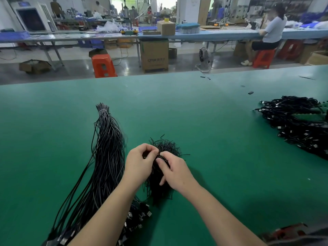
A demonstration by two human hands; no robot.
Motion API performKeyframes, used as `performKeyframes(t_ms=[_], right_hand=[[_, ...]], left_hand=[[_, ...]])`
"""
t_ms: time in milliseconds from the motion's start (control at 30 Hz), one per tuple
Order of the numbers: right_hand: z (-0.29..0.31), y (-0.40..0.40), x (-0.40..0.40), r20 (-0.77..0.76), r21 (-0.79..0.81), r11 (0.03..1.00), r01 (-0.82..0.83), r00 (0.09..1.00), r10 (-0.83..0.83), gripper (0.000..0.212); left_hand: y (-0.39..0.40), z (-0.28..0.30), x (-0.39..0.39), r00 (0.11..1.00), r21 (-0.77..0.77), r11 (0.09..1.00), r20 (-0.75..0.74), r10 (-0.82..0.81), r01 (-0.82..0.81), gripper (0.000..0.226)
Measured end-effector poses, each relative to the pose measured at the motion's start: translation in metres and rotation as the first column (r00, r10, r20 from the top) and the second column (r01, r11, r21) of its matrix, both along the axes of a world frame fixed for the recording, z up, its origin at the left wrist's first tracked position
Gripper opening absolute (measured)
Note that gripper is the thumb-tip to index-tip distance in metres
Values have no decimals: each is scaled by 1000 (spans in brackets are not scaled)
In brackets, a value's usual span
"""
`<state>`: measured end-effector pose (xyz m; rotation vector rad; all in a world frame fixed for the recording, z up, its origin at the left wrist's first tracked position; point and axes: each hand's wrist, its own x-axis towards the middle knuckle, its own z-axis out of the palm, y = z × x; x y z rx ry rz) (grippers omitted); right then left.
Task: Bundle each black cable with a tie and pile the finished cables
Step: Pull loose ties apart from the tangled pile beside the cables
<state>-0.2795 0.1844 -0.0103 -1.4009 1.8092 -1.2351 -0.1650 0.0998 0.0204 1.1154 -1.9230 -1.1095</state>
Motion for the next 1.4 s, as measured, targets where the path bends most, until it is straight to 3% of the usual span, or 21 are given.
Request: performKeyframes(t_ms=[167,300,367,600,700,800,900,1033,1133,1167,1200,1233,1267,1300,1333,1367,1400], right_hand=[[-3,6,-1,-376,-186,982,17,923,-87,20],[0,8,-3,-505,-231,973,6,854,-125,21],[-1,7,-2,-513,-230,973,2,849,-123,20],[-1,6,-1,-612,-244,970,5,775,-158,16],[0,5,-3,-675,-249,969,7,716,-178,9],[2,6,-1,-699,-252,968,19,687,-195,3],[-2,6,-1,-703,-259,965,33,678,-212,2],[-6,7,-1,-673,-262,964,49,707,-219,6],[-1,4,-2,-563,-149,982,115,807,-180,13],[3,3,-4,-430,-89,985,146,887,-170,12],[8,1,-7,-184,-17,988,155,971,-155,11],[15,0,-10,153,45,992,118,980,-124,16],[21,0,-14,470,77,995,63,878,-92,26],[25,0,-20,681,77,997,17,730,-65,37],[28,1,-26,772,73,997,5,633,-59,44],[29,2,-30,792,71,997,9,607,-62,47],[30,3,-32,761,55,998,23,646,-57,41]], left_hand=[[-6,-1,3,995,288,956,-92,-34,59,12],[-11,-6,6,976,497,855,-214,-43,147,13],[-11,-8,6,974,504,852,-223,-31,142,13],[-6,-4,5,997,112,993,63,-47,40,28],[-5,6,4,983,5,995,155,-100,100,33],[-5,12,5,960,3,987,232,-156,159,17],[-4,15,4,936,-74,984,329,-129,161,12],[2,12,0,884,-296,935,466,-35,194,8],[7,6,0,866,-387,897,500,8,215,11],[7,5,1,871,-397,894,491,14,210,11],[6,4,2,880,-398,896,474,20,194,10],[5,3,3,894,-389,906,447,28,166,10],[2,4,5,912,-363,923,410,35,128,9],[-1,5,7,930,-314,946,365,36,87,8],[-3,6,10,949,-239,969,315,26,53,8],[-5,8,11,965,-148,989,260,12,28,9],[-5,11,12,980,-52,999,197,2,9,10]])
